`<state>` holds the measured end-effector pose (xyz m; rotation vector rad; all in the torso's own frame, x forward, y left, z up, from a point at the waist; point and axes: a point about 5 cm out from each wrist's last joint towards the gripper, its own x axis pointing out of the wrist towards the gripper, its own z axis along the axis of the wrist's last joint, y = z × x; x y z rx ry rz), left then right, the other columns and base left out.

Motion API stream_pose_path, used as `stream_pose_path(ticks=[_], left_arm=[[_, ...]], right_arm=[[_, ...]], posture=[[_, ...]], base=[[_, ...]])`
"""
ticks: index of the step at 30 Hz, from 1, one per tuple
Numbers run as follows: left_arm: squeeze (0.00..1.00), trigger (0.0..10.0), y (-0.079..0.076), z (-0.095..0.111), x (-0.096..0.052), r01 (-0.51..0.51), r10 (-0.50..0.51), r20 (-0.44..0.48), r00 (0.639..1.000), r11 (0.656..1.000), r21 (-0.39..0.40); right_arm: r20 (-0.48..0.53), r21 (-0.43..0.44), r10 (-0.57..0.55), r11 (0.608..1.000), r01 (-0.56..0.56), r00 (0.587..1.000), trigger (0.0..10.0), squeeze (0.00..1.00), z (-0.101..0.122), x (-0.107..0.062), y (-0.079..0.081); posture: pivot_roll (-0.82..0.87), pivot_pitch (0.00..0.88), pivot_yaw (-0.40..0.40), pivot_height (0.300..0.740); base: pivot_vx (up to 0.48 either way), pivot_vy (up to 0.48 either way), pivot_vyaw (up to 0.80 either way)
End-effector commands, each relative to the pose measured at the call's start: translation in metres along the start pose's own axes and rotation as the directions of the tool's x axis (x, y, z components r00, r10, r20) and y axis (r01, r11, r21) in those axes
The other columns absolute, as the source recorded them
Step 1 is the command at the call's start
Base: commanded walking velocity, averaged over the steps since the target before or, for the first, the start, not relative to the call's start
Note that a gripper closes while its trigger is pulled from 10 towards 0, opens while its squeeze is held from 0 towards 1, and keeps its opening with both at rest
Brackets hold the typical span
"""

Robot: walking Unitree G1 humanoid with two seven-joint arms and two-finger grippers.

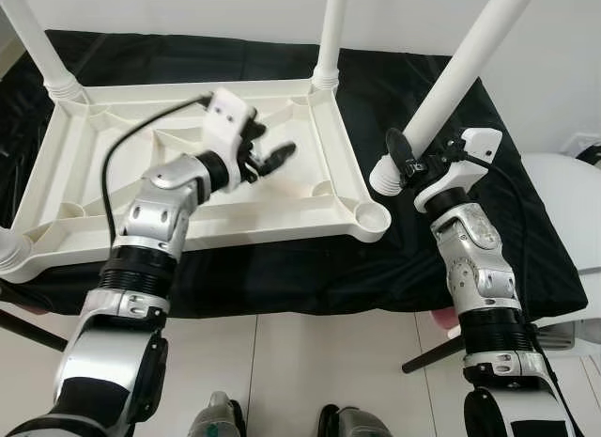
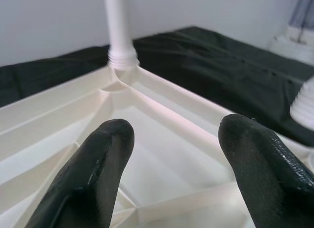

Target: Building children table

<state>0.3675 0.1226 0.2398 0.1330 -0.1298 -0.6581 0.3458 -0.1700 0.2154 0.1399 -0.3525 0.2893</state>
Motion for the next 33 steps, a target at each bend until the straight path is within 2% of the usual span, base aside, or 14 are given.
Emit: stream_pose_path(ticks=[1,4,6,10,15,17,18,21,23,26,33], left_arm=[[0.00,10.0,0.005,-0.001,-0.006,-0.078,0.078,0.013,0.997,0.997,-0.030],[0.00,10.0,0.010,-0.001,-0.010,-0.131,0.132,0.013,0.991,0.990,-0.054],[0.00,10.0,0.019,-0.006,-0.016,-0.217,0.217,-0.010,0.976,0.974,-0.065],[0.00,10.0,0.022,-0.009,-0.020,-0.275,0.274,-0.026,0.961,0.959,-0.072],[0.00,10.0,0.027,-0.028,-0.036,-0.460,0.455,-0.065,0.888,0.879,-0.125],[0.00,10.0,0.027,-0.028,-0.036,-0.460,0.455,-0.065,0.888,0.879,-0.125],[0.00,10.0,0.024,-0.038,-0.044,-0.497,0.490,-0.086,0.868,0.852,-0.165],[0.00,10.0,0.018,-0.044,-0.049,-0.490,0.482,-0.089,0.872,0.847,-0.208],[0.00,10.0,0.017,-0.046,-0.052,-0.501,0.493,-0.092,0.865,0.840,-0.207],[0.00,10.0,0.017,-0.046,-0.060,-0.544,0.541,-0.079,0.838,0.810,-0.218],[0.00,10.0,0.023,-0.038,-0.061,-0.568,0.574,-0.031,0.818,0.799,-0.197]], right_arm=[[0.001,0.005,-0.010,1.000,0.010,1.000,10.0,0.00,0.003,0.008,0.002],[0.002,0.004,-0.008,1.000,0.008,1.000,10.0,0.00,0.004,0.014,0.003],[0.001,-0.008,-0.007,1.000,0.007,1.000,10.0,0.00,0.003,0.021,0.006],[0.002,-0.022,-0.011,1.000,0.011,1.000,10.0,0.00,0.001,0.023,0.008],[0.000,0.003,-0.041,0.999,0.041,0.999,10.0,0.00,-0.011,0.014,0.012],[0.000,0.003,-0.041,0.999,0.041,0.999,10.0,0.00,-0.011,0.014,0.012],[-0.019,0.000,-0.041,0.999,0.041,0.999,10.0,0.00,-0.019,0.008,0.016],[-0.036,-0.012,-0.044,0.999,0.044,0.998,10.0,0.00,-0.023,0.005,0.018],[-0.041,-0.014,-0.048,0.999,0.048,0.998,10.0,0.00,-0.024,0.004,0.018],[-0.022,0.019,-0.057,0.998,0.057,0.998,10.0,0.00,-0.025,0.001,0.020],[0.038,-0.019,-0.091,0.996,0.092,0.995,10.0,0.00,-0.025,-0.001,0.019]], posture=[[0.04,0.059,-0.024,0.740],[0.05,0.052,-0.029,0.740],[0.06,0.040,-0.038,0.740],[0.06,0.029,-0.041,0.740],[0.05,0.000,-0.042,0.740],[0.05,0.000,-0.042,0.740],[0.05,0.000,-0.041,0.740],[0.05,0.000,-0.041,0.740],[0.04,0.000,-0.039,0.740],[0.04,0.000,-0.034,0.740],[0.04,0.000,-0.032,0.740]], base=[[0.000,0.000,0.00],[0.000,0.000,0.00],[0.000,0.000,0.00],[0.000,0.000,0.00],[0.000,0.000,0.00],[0.000,0.000,0.00],[0.000,0.000,0.00],[0.000,0.000,0.00],[0.000,0.000,0.00],[0.000,0.000,0.00],[0.000,0.000,0.00]])
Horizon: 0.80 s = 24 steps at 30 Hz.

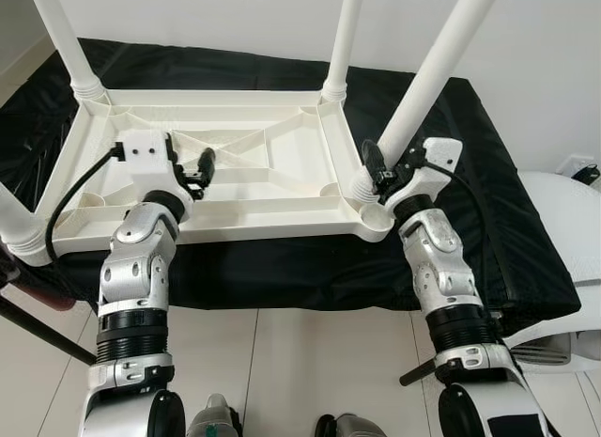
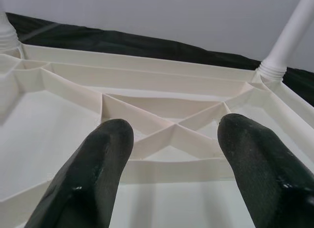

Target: Building children table

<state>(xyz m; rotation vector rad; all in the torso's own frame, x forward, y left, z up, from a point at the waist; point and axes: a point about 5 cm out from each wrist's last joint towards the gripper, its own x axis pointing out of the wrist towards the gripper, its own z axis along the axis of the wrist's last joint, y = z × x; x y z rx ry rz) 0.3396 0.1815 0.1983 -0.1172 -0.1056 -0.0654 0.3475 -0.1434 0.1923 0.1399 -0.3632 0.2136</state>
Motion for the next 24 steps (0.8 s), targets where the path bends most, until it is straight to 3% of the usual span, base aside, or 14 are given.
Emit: stream_pose_path(ticks=[1,9,13,17,24], left_arm=[[0.00,10.0,0.002,0.004,0.002,-0.024,0.024,0.018,1.000,0.999,0.021],[0.00,10.0,0.008,0.001,0.001,-0.083,0.082,0.019,0.996,0.996,0.034],[0.00,10.0,0.010,-0.008,-0.008,-0.141,0.140,0.024,0.990,0.990,0.020],[0.00,10.0,0.003,-0.021,-0.021,-0.116,0.115,0.014,0.993,0.993,0.032],[0.00,10.0,0.002,-0.025,-0.026,-0.129,0.125,0.040,0.991,0.988,0.088]], right_arm=[[0.024,-0.012,-0.023,1.000,0.023,0.999,10.0,0.00,0.001,-0.001,-0.004],[0.025,-0.044,-0.044,0.998,0.045,0.999,10.0,0.00,-0.001,-0.002,-0.007],[0.031,-0.058,-0.076,0.995,0.077,0.997,10.0,0.00,-0.001,-0.004,-0.008],[0.051,-0.086,-0.061,0.994,0.065,0.997,10.0,0.00,-0.006,-0.016,0.003],[0.062,-0.071,-0.049,0.996,0.054,0.997,10.0,0.00,-0.009,-0.024,0.008]], posture=[[0.04,0.000,-0.027,0.740],[0.03,0.000,-0.018,0.740],[0.03,0.000,-0.014,0.740],[0.00,0.000,0.003,0.740],[-0.01,0.000,0.010,0.740]], base=[[0.000,0.000,0.00],[0.000,0.000,0.00],[0.000,0.000,0.00],[0.000,0.000,0.00],[0.000,0.000,0.00]])
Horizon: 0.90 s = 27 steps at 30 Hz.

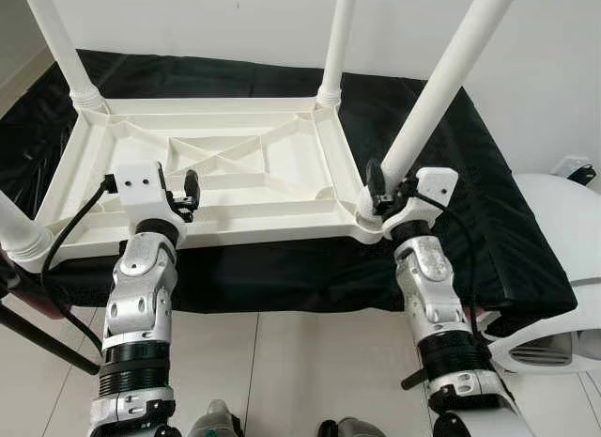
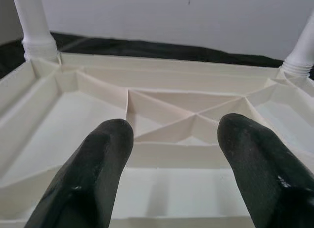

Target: Building children table

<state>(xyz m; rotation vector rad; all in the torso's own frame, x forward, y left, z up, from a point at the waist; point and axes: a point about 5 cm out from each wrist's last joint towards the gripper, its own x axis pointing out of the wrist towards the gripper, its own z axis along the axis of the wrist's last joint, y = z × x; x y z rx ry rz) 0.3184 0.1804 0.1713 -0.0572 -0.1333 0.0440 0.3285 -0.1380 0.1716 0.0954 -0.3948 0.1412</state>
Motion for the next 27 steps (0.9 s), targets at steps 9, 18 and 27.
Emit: stream_pose_path(ticks=[9,18,27], left_arm=[[0.00,10.0,-0.004,-0.002,-0.014,-0.030,0.028,0.047,0.998,0.999,0.043],[0.00,10.0,0.001,-0.017,-0.045,-0.039,0.033,0.076,0.997,0.995,0.087],[0.00,10.0,0.009,-0.025,-0.060,-0.062,0.052,0.111,0.992,0.994,0.085]], right_arm=[[0.040,-0.021,0.012,1.000,-0.011,0.999,10.0,0.00,0.001,-0.012,0.001],[0.051,-0.041,-0.001,0.999,0.003,0.999,10.0,0.00,-0.003,-0.037,0.004],[0.022,-0.088,-0.027,0.996,0.029,0.999,10.0,0.00,-0.012,-0.044,-0.006]], posture=[[-0.02,0.000,0.017,0.740],[-0.01,0.000,0.013,0.740],[0.01,0.000,-0.012,0.740]], base=[[0.000,0.000,0.00],[0.000,0.000,0.00],[0.000,0.000,0.00]])
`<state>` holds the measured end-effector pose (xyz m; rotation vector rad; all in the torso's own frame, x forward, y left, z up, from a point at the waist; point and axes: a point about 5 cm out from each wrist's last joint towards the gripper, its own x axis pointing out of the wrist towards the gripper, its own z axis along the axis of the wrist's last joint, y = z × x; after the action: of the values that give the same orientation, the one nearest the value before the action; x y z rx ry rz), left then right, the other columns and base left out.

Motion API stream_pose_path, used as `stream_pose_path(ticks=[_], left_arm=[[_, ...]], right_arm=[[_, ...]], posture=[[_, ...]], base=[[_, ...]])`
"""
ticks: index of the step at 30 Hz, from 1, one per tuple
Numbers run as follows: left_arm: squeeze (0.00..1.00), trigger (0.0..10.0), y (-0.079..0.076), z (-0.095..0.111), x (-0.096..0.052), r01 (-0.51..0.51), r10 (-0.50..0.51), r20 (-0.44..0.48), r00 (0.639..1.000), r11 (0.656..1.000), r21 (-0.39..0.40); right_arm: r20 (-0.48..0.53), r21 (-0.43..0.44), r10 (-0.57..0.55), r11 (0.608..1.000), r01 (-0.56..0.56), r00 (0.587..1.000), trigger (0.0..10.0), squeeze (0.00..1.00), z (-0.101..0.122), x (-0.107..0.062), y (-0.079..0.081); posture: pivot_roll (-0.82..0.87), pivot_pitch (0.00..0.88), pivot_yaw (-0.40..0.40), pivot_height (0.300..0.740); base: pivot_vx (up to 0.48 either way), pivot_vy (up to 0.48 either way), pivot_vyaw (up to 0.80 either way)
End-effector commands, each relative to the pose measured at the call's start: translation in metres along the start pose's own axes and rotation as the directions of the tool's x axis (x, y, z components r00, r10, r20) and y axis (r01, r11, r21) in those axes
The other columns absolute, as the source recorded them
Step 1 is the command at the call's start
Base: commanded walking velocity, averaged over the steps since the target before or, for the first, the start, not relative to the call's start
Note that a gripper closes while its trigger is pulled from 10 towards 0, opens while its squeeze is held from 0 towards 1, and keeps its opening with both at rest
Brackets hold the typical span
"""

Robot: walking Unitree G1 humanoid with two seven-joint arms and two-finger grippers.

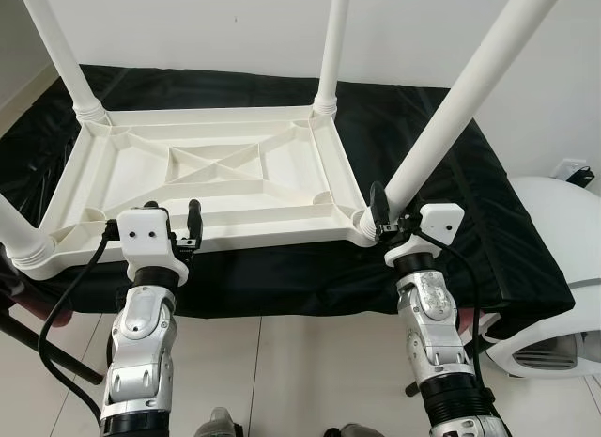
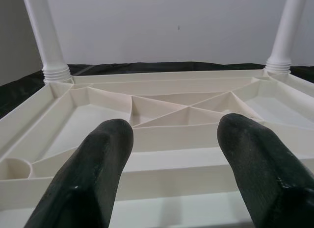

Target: Building children table

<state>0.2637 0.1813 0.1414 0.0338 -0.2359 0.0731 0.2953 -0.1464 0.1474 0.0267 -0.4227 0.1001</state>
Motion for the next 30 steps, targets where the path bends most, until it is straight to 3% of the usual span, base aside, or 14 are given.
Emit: stream_pose_path(ticks=[1,3,14,30], left_arm=[[0.00,10.0,0.004,-0.003,-0.002,-0.037,0.037,0.002,0.999,0.999,0.000],[0.00,10.0,0.006,-0.011,-0.007,-0.065,0.065,-0.014,0.998,0.998,0.017],[0.00,10.0,0.001,-0.014,-0.012,-0.060,0.060,0.000,0.998,0.998,0.003],[0.00,10.0,-0.010,-0.011,-0.002,-0.001,0.001,0.017,1.000,1.000,-0.008]], right_arm=[[-0.003,-0.012,-0.002,1.000,0.002,1.000,10.0,0.00,-0.003,-0.004,-0.002],[-0.022,-0.019,0.001,1.000,-0.001,1.000,10.0,0.00,-0.008,-0.007,-0.002],[-0.043,-0.024,0.018,1.000,-0.019,0.999,10.0,0.00,-0.015,-0.013,0.002],[-0.042,-0.035,0.050,0.998,-0.051,0.998,10.0,0.00,-0.017,-0.021,0.010]], posture=[[0.01,0.000,-0.012,0.740],[0.01,0.000,-0.018,0.740],[0.01,0.000,-0.023,0.740],[-0.02,0.000,0.003,0.740]], base=[[0.000,0.000,0.00],[0.000,0.000,0.00],[0.000,0.000,0.00],[0.000,0.000,0.00]])
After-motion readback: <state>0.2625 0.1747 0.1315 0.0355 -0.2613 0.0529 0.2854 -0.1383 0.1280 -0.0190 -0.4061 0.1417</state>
